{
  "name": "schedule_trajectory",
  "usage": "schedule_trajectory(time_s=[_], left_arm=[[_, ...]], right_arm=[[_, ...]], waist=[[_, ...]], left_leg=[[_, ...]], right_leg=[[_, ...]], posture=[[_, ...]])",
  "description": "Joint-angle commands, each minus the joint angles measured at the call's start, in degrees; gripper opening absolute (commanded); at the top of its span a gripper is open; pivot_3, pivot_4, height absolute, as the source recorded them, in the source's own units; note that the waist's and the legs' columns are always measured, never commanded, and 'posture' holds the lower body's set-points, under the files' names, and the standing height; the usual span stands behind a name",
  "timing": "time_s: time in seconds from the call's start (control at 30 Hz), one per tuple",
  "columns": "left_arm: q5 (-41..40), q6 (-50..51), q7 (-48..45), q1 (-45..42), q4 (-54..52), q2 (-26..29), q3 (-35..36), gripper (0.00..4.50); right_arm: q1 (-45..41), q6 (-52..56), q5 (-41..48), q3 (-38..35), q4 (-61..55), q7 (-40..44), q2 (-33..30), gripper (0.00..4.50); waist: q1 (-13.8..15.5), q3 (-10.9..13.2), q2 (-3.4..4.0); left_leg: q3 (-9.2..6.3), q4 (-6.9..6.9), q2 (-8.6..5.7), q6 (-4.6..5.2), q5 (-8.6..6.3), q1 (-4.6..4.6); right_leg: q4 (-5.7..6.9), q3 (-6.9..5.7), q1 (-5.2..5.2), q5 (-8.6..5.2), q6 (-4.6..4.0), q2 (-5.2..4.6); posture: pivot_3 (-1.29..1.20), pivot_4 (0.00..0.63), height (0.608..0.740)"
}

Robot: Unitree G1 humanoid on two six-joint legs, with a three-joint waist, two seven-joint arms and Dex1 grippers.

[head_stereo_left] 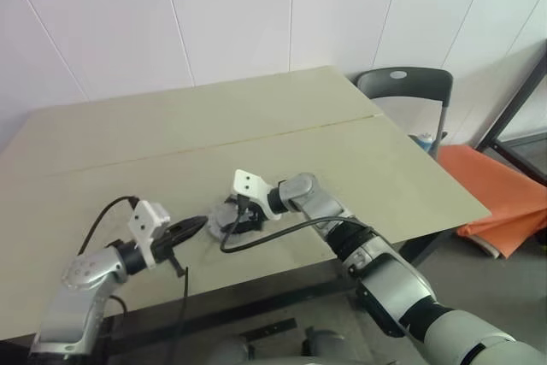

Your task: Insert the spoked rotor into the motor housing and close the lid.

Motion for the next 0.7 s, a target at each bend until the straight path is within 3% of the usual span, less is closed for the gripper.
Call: schedule_trajectory(time_s=[0.03,0.23,0.4,0.53,0.7], left_arm=[[1.1,-1.2,-0.6,-4.5,3.6,-0.8,-1.7,0.00],[4.2,-3.0,-1.8,-12.7,17.4,-4.6,-6.1,0.00],[10.0,-2.2,-4.7,-16.0,25.3,-4.0,-12.4,0.00],[10.2,-0.3,-6.9,-17.1,25.5,-2.7,-13.2,0.00],[10.2,2.7,-9.6,-16.7,24.4,0.2,-13.8,0.00]], right_arm=[[1.5,1.8,-3.2,2.6,4.9,-0.1,-1.5,3.23],[1.0,2.5,-2.7,2.4,2.8,0.1,-1.1,3.23],[-0.3,5.9,-1.2,1.0,0.9,0.6,-0.4,3.23],[-1.9,11.3,0.5,-0.9,-1.7,1.1,0.0,4.46],[-3.8,14.4,1.4,-2.1,-1.9,0.2,0.6,4.46]], waist=[[0.0,0.0,0.06],[0.0,-0.1,0.06],[0.1,-0.3,0.19],[0.0,-0.4,0.19],[-0.1,-0.4,0.18]], left_leg=[[-0.01,0.00,0.00,0.02,0.01,0.00],[-0.01,-0.02,-0.05,0.05,0.03,-0.03],[-0.04,-0.02,-0.07,0.05,0.03,-0.01],[-0.05,-0.02,-0.06,0.05,0.03,0.00],[-0.08,-0.15,-0.03,0.05,0.03,-0.04]], right_leg=[[0.00,-0.01,0.00,0.00,0.00,0.01],[0.00,-0.01,-0.05,0.01,0.01,0.05],[-0.01,-0.04,-0.02,0.01,0.02,0.05],[-0.01,-0.02,0.00,-0.01,0.04,0.01],[-0.01,-0.02,-0.10,-0.01,0.04,0.04]], posture=[[0.00,0.000,0.740],[0.00,0.000,0.740],[0.00,0.000,0.740],[0.00,0.000,0.740],[0.00,0.000,0.740]])
